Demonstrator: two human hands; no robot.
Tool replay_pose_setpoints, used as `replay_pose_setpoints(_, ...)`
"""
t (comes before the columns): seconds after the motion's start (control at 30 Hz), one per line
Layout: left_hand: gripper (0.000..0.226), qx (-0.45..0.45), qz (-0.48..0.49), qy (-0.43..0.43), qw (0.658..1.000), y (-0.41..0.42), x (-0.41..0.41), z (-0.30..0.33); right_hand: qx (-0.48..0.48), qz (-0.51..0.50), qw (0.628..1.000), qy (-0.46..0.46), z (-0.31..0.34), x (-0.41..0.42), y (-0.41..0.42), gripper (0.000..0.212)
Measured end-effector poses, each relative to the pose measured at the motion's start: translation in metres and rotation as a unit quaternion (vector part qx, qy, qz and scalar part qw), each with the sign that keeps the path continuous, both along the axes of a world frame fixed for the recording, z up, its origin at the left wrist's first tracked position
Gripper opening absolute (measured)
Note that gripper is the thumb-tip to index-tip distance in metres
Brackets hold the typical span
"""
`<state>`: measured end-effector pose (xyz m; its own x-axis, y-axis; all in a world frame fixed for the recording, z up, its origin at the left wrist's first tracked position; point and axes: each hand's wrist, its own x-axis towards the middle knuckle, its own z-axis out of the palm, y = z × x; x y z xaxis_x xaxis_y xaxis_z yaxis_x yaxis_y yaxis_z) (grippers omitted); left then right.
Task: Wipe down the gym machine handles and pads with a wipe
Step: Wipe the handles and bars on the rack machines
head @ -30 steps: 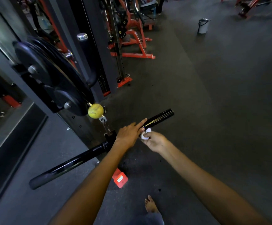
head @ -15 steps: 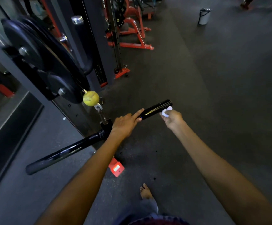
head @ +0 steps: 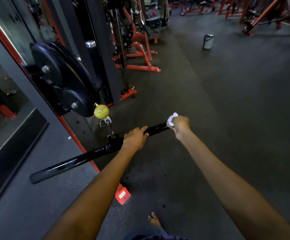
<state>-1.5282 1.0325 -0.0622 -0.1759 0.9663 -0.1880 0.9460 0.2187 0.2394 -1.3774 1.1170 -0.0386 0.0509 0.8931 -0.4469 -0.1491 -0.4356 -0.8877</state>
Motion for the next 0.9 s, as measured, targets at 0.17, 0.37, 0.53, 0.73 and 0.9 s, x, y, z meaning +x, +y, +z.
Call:
replay_pose_setpoints(0.17,0.047,0.099,0.075,-0.033,0.992,0.002,0.010,0.036,0.009,0.050,0.999,0.011,0.033,-0.015,0.001,0.037)
replay_pose_setpoints(0.37,0.054,0.185,0.157,-0.036,0.970,0.024,0.004,0.090,0.087,0.132,0.987,0.021,0.058,-0.034,0.033,0.021)
replay_pose_setpoints(0.53,0.052,0.177,0.172,-0.016,0.969,0.048,-0.011,0.094,0.208,0.245,0.924,-0.207,0.075,-0.044,0.075,0.010)
replay_pose_setpoints(0.73,0.050,0.134,0.241,-0.036,0.960,0.073,-0.031,0.072,0.299,0.318,0.835,-0.335,0.076,-0.067,0.111,0.019)
replay_pose_setpoints(0.9,0.048,0.223,0.292,-0.049,0.929,0.077,-0.042,0.066,0.351,0.380,0.790,-0.329,0.066,-0.091,0.130,0.023)
